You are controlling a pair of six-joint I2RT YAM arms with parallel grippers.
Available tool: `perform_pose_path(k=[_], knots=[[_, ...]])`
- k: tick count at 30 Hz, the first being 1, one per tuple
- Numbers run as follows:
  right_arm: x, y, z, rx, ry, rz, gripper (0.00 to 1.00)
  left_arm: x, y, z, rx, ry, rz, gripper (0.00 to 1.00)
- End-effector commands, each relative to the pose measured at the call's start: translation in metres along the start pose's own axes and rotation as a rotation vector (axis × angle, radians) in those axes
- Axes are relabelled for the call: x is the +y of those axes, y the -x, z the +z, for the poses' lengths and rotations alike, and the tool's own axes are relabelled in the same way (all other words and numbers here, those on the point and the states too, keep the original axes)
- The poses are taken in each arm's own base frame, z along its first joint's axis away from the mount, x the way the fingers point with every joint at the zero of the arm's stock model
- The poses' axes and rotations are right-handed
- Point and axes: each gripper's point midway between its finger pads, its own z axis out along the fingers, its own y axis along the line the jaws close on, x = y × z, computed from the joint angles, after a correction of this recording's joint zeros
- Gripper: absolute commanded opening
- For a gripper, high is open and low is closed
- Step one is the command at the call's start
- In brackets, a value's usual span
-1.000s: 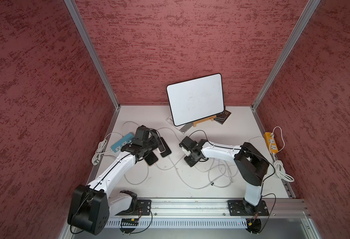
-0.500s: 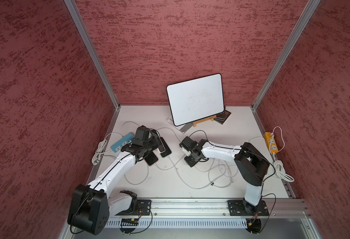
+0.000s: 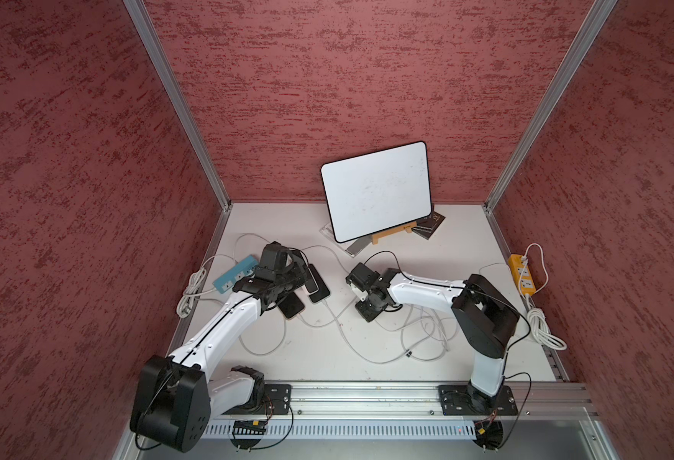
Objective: Plug the charging cable into the phone
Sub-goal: Pick up the charging cable from the center of the board.
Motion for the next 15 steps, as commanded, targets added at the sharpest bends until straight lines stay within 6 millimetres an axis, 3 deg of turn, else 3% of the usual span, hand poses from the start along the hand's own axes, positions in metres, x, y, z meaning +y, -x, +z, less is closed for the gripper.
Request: perform_pose_path(k=[1, 7, 11, 15], knots=[[-0.003, -0.031, 0.012, 0.107, -0.024, -0.014, 0.22, -0.009, 0.009, -0.003, -0.04, -0.04, 0.017, 0.0], [-0.002, -0.027, 0.014, 0.089, -0.021, -0.016, 0.13, -0.009, 0.009, -0.003, -0.041, -0.039, 0.016, 0.0], [0.002, -0.016, 0.01, 0.032, -0.001, -0.018, 0.0, -0.01, 0.011, -0.004, -0.044, -0.043, 0.01, 0.0], [0.012, 0.008, -0.017, -0.134, 0.064, -0.016, 0.0, -0.017, 0.01, -0.006, -0.038, -0.086, -0.024, 0.0]])
